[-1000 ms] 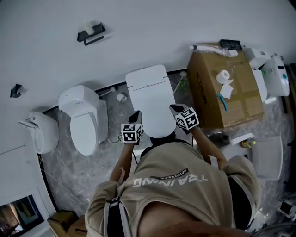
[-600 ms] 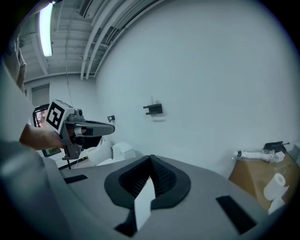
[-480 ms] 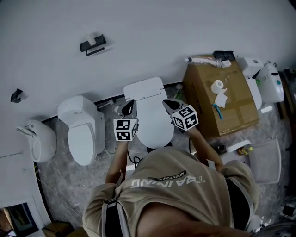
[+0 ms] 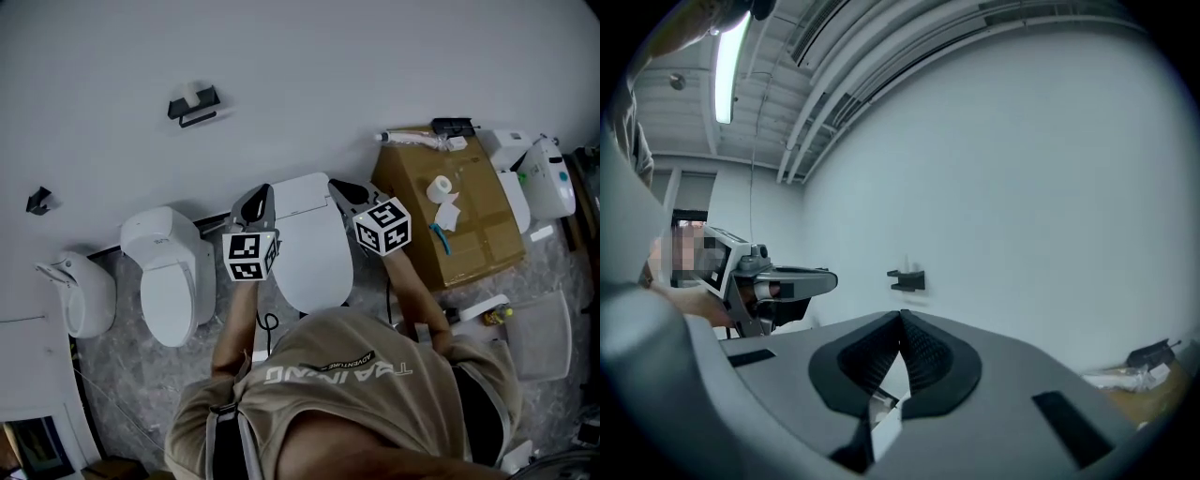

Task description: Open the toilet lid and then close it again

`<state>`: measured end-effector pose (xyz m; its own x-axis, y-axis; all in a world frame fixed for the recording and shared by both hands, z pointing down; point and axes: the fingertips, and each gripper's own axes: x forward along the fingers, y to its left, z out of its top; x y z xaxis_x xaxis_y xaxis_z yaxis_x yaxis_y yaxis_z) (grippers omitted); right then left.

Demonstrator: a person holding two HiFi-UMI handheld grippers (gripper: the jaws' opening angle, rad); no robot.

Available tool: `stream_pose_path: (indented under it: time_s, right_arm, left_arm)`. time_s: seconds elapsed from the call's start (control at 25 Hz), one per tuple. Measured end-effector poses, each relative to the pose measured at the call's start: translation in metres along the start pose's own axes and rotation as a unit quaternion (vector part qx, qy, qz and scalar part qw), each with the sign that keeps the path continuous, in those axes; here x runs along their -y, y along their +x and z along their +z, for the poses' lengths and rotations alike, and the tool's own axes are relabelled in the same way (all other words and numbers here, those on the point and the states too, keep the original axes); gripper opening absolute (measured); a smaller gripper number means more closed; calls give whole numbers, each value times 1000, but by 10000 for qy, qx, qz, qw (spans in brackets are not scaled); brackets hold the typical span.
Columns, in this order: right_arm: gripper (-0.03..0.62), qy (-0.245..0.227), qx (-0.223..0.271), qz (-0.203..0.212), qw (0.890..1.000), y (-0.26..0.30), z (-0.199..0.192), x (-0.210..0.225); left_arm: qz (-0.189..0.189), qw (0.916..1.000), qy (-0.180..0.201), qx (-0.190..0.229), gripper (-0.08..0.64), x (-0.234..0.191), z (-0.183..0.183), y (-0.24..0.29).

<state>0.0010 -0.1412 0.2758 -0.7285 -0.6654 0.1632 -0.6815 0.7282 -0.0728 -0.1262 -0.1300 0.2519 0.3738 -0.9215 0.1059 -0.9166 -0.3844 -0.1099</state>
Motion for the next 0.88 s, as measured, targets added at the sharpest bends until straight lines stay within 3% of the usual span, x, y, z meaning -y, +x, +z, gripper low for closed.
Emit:
stream_pose_path:
  time_s: [0.2, 0.4, 0.88]
  right_arm:
    - [12, -203, 450, -158, 9987, 3, 37, 7]
    - [14, -161, 555, -54, 9983, 6, 48, 4]
    - [12, -208, 504, -132, 9984, 23, 46, 13]
  left_arm:
    - [53, 9994, 13, 336, 5, -9, 34, 5]
    - [89, 9986, 91, 506, 5, -16, 49, 10]
    - [-9, 9993, 7, 365, 5, -32, 37, 31]
